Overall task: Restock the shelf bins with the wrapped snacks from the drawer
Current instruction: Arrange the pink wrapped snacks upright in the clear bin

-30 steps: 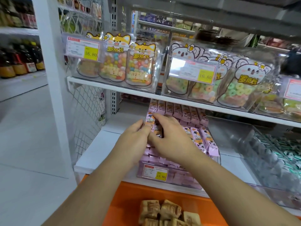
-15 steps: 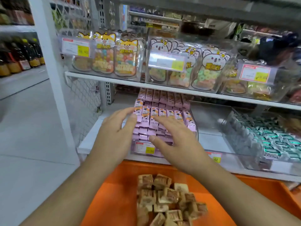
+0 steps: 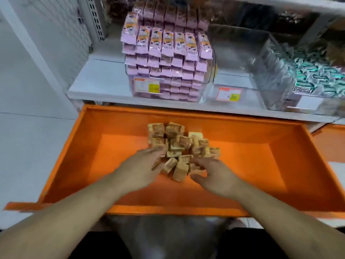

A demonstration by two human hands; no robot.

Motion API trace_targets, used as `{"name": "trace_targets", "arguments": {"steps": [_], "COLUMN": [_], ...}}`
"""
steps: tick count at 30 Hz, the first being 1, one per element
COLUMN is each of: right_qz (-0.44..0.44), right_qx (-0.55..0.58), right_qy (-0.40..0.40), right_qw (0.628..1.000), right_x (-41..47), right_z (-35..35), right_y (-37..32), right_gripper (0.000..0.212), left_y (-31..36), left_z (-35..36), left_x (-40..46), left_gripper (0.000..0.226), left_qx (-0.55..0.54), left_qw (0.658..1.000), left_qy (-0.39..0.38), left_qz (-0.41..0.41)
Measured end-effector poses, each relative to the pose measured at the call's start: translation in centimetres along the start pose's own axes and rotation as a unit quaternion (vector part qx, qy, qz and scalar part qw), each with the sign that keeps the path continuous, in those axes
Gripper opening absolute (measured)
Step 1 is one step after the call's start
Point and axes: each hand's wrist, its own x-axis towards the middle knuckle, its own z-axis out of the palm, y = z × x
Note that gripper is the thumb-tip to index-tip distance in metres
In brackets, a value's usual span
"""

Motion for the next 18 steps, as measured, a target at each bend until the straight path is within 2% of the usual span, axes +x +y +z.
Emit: {"name": "trace_targets", "arguments": {"steps": [6, 9, 12, 15, 18], "right_qz": [0.008, 0.009, 0.016, 0.037, 0.046], "right_qx": [-0.065, -0.083, -0.105, -0.121, -0.147], "right_qy": [-0.173, -0.242, -0.309, -0.382, -0.440], "right_qw": [0.983, 0.967, 0.945, 0.916, 0.885], "right_x": [2.6, 4.0, 5.4, 6.3, 6.7], "right_z": [4.4, 6.3, 7.6, 8.2, 9.0], "right_y": [3.7, 4.8, 6.1, 7.5, 8.9], "right_gripper": [0.072, 0.076, 0.076, 0.069, 0.062], "left_y": [-2.9, -3.7, -4.7, -5.3, -5.2], "left_z": [4.9, 7.2, 9.1, 9.9, 10.8], "left_x": [2.3, 3.5, 4.5, 5.2, 5.9], "left_gripper": [0.043, 0.049, 0.051, 0.055, 0.061], "left_qx": [0.021, -0.001, 0.017, 0.029, 0.029], "left_qw": [0.995, 0.988, 0.976, 0.950, 0.927], "left_qy": [-0.097, -0.155, -0.216, -0.309, -0.368], "left_qz": [-0.014, -0.010, 0.022, 0.023, 0.059]}}
